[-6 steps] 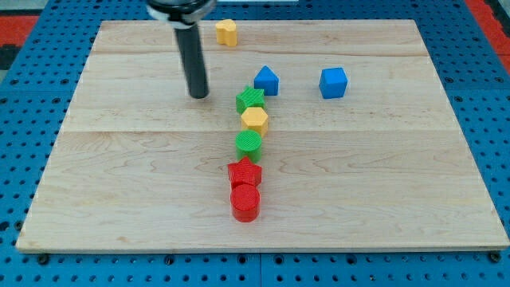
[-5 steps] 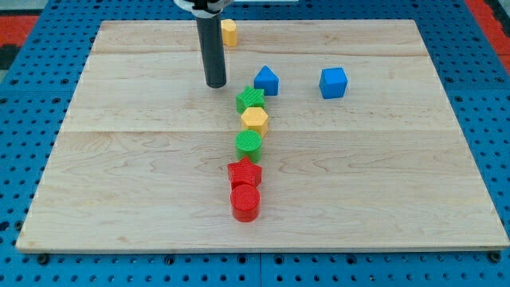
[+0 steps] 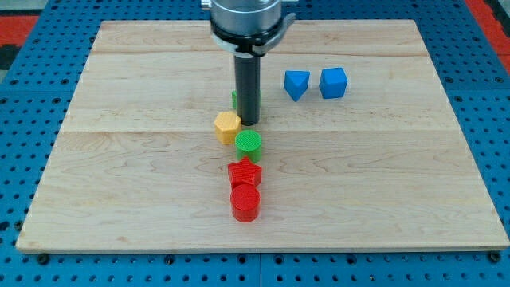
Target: Move the green star into the yellow heart
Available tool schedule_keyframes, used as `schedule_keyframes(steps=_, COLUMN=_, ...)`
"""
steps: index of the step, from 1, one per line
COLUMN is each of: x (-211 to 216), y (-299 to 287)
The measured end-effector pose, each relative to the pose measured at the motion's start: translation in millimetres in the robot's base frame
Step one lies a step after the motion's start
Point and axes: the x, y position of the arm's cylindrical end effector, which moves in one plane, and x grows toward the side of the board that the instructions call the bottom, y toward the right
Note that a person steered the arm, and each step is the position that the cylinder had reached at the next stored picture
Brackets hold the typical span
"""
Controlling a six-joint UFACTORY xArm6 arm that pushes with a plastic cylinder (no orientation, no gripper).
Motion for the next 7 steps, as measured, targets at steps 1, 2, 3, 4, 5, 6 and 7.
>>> schedule_keyframes(steps=1, x=-42.4, y=9.6)
schedule_keyframes(steps=2, x=-80.3, y=-27.8)
schedule_keyframes(steps=3, x=-100.2, y=-35.9)
schedule_keyframes(steps=4, x=-92.1, y=1.1)
schedule_keyframes(steps=5, x=-91.5, y=33.6)
schedule_keyframes(steps=6, x=-124.1, y=32.5)
schedule_keyframes(steps=7, x=-145.3, y=13.9)
